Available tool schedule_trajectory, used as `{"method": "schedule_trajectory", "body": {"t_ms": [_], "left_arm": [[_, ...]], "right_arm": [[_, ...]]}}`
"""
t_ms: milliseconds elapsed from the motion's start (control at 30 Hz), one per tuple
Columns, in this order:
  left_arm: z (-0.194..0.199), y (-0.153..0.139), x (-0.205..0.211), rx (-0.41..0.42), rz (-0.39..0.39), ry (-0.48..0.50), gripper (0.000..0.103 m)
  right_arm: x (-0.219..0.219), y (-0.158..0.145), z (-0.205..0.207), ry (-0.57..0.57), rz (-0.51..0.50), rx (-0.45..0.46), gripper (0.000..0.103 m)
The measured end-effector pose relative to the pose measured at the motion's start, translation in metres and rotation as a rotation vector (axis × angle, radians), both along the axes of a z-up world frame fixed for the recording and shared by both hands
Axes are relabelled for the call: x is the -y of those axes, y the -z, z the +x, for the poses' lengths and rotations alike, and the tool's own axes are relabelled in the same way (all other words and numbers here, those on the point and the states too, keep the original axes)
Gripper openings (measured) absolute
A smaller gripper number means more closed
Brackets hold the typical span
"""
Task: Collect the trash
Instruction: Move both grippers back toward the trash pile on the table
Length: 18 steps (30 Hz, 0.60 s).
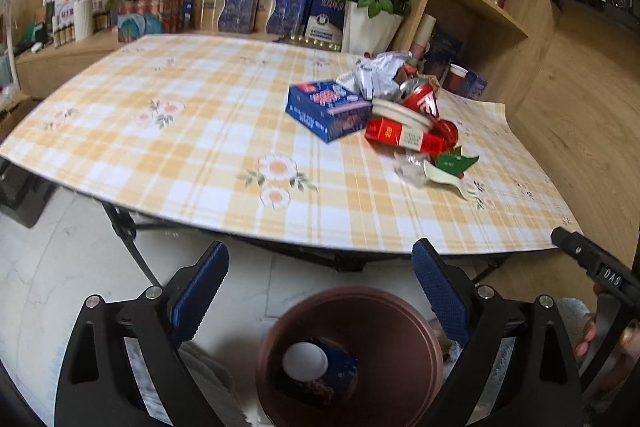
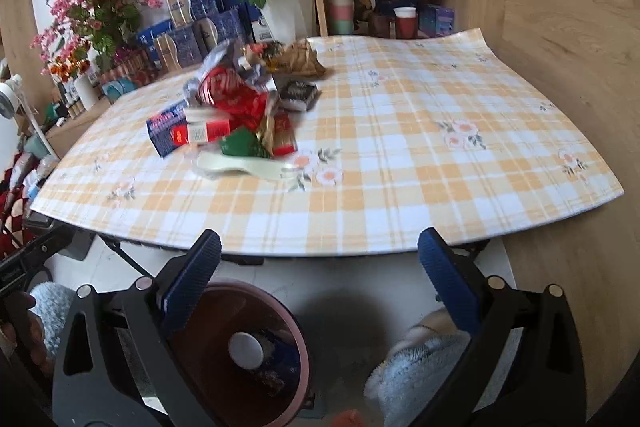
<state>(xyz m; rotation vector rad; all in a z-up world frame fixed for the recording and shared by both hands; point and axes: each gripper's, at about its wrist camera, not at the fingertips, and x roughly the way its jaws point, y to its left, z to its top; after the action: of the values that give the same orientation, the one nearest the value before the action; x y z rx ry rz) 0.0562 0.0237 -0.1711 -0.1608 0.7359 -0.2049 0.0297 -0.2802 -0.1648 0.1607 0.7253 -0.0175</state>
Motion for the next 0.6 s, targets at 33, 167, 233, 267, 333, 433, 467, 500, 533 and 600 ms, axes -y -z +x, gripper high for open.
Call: {"method": "schedule_trajectory", "body": {"t_ms": [33,167,233,267,333,433,467,500,533,600], "left_arm": [[0.000,-0.003,-0.001,0.008,0.006,0.001,0.091],[0.007,-0.017,-0.007,0.042,0.007,-0.005,0.091],[0.013,-0.024,-0.011,0.049,0.002,-0.015,0.091],[0.017,-0.027,-0.012,0.053,-0.003,-0.020,0.091],[0.023,-0.031,-0.014,0.055,-0.007,-0.024,0.091],[0.034,-0.036,-0.012,0.059,-0.008,-0.020,0.091],[0.037,-0.037,-0.012,0.059,-0.007,-0.018,0.091],[0.040,-0.038,-0.011,0.061,-0.006,-0.016,0.091],[0.044,-0.038,-0.010,0.063,-0.006,-0.015,0.091],[0.050,-0.039,-0.008,0.062,-0.010,-0.012,0.091]], "right_arm": [[0.002,-0.004,0.002,-0.007,0.009,0.015,0.097],[0.007,-0.014,0.014,-0.023,0.021,0.036,0.097],[0.007,-0.015,0.023,-0.043,0.012,0.016,0.097],[0.007,-0.016,0.028,-0.063,0.015,0.004,0.097],[0.007,-0.015,0.038,-0.116,0.037,-0.016,0.097],[0.008,-0.014,0.047,-0.130,0.035,-0.020,0.097],[0.008,-0.013,0.051,-0.137,0.032,-0.022,0.097],[0.008,-0.012,0.054,-0.143,0.032,-0.024,0.097],[0.008,-0.012,0.059,-0.147,0.030,-0.027,0.097],[0.007,-0.013,0.069,-0.156,0.019,-0.025,0.097]]}}
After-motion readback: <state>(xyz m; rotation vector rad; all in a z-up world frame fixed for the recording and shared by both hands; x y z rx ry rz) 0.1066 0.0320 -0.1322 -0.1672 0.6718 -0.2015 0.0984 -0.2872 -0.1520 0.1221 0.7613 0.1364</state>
